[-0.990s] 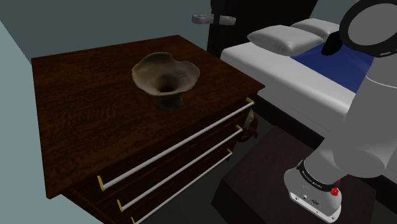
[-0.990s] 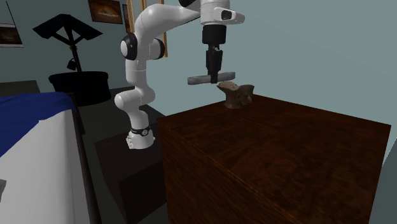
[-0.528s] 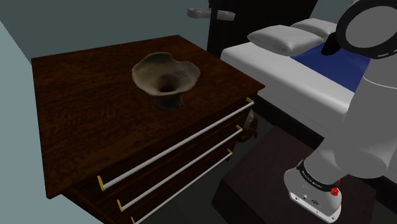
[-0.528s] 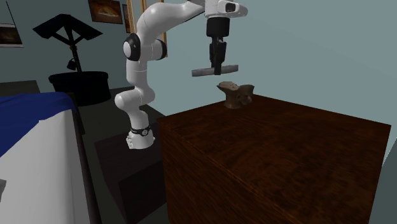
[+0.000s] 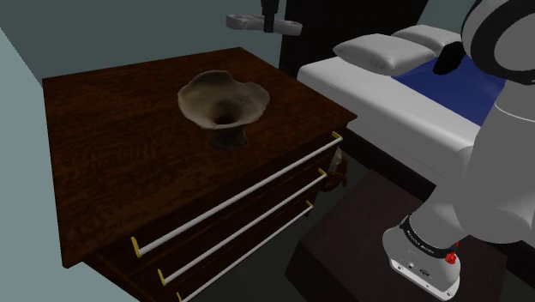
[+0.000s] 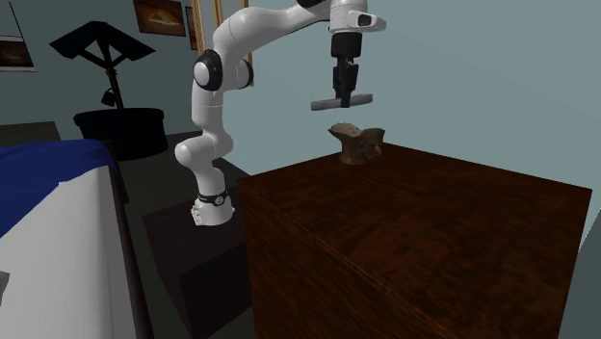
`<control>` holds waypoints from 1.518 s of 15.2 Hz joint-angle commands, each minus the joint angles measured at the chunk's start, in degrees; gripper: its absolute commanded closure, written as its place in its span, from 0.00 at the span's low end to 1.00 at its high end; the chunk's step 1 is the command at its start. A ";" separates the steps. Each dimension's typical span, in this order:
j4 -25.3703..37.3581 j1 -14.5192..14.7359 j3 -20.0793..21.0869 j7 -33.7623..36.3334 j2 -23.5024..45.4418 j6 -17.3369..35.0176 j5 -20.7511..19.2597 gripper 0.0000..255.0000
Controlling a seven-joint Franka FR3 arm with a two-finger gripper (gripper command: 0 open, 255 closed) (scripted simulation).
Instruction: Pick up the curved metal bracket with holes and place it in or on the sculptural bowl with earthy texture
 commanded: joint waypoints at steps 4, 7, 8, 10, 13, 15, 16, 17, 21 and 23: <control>-1.50 4.39 2.42 6.72 -0.77 0.65 -0.53 1.00; 0.28 7.19 3.91 10.80 0.48 0.03 -0.97 1.00; 1.15 8.15 4.41 12.16 1.09 -0.27 -1.15 1.00; 3.37 10.15 5.33 14.85 2.61 -1.04 -1.57 1.00; 3.23 11.65 5.96 16.90 3.12 -0.43 -1.79 1.00; -1.04 11.37 5.95 16.87 1.42 2.14 -1.53 1.00; -2.97 11.26 5.94 16.85 0.68 3.34 -1.42 1.00; -4.79 11.16 5.93 16.83 0.01 4.49 -1.32 1.00; -11.24 10.86 5.86 16.77 -2.21 8.74 -1.00 1.00; -14.08 10.75 5.83 16.74 -3.09 10.71 -0.87 1.00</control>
